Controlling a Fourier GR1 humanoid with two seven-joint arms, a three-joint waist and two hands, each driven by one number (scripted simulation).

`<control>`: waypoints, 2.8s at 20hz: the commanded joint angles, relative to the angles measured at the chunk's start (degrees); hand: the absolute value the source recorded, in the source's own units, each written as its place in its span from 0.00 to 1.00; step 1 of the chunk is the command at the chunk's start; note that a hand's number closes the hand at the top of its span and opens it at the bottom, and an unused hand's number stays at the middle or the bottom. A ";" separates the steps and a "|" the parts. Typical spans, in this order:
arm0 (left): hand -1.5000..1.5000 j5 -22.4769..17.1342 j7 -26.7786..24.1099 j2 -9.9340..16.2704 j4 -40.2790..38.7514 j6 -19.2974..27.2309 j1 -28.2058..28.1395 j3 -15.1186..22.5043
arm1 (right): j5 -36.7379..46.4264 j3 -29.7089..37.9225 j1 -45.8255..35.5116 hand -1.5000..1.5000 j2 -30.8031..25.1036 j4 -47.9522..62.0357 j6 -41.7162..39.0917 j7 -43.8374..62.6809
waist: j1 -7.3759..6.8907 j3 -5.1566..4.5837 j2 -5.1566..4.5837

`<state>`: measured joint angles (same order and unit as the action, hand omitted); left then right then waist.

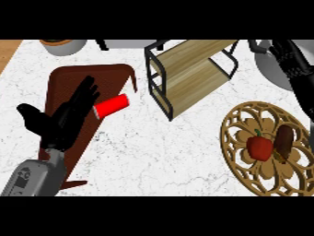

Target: Pick the sweet potato from the placemat and place it in the tiered shelf

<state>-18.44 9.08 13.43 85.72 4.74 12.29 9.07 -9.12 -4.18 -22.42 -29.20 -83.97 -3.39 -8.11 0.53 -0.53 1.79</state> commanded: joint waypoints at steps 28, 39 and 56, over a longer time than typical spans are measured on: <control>0.50 3.31 5.57 4.24 -8.12 2.26 -10.28 -3.23 | 25.74 8.24 35.77 0.00 -19.46 -39.35 14.28 73.58 | -1.23 0.30 -2.09; 0.50 2.95 7.32 2.89 -9.02 1.62 -5.01 -3.19 | 36.11 1.52 19.94 0.00 -19.07 -24.93 7.33 89.40 | -3.63 0.33 -2.67; 0.50 3.24 5.16 2.57 -12.19 0.66 -7.02 -4.90 | 47.54 -6.63 9.77 0.00 -2.03 -6.35 2.97 93.32 | -1.63 0.35 -2.02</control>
<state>-14.98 13.06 17.23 76.53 5.88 8.12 3.23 34.41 -9.04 -10.63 -35.23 -92.34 0.93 71.32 -1.78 0.28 0.07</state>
